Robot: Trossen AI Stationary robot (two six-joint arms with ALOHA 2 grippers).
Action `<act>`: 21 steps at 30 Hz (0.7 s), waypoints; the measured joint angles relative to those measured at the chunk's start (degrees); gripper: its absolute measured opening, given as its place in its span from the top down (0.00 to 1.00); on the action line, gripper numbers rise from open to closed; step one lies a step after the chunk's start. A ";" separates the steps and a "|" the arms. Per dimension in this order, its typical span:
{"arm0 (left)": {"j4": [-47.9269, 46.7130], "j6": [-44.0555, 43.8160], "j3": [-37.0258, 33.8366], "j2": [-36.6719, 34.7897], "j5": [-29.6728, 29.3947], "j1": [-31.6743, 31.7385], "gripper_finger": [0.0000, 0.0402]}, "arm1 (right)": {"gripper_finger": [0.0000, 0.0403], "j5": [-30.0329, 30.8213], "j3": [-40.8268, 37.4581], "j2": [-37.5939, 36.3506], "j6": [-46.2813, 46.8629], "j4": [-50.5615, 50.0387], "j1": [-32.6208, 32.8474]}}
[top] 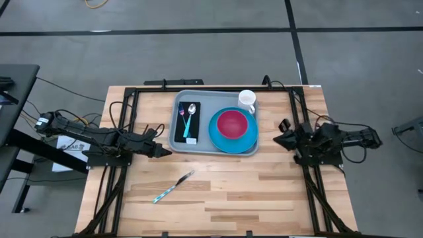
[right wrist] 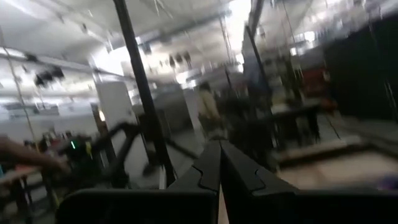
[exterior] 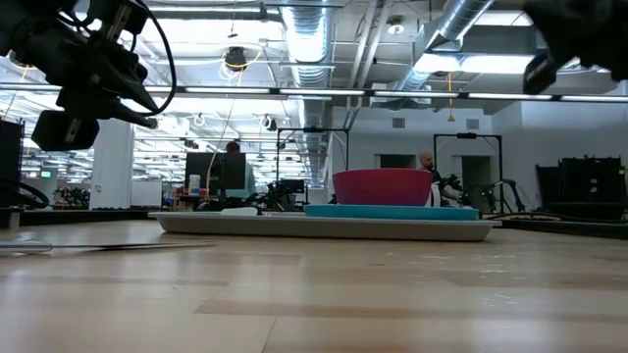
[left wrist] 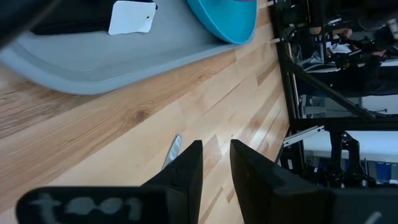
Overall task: Set up tray
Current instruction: Put the white patterned knife on top of the black napkin
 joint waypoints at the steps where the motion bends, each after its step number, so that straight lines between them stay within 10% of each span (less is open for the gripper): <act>1: 0.00 0.09 0.00 0.00 0.00 0.00 0.83 | 1.00 0.00 0.00 0.01 0.11 -2.39 0.00; 21: 0.05 2.22 0.00 0.22 1.92 0.00 0.83 | 1.00 1.79 -0.07 0.01 0.30 -17.79 0.00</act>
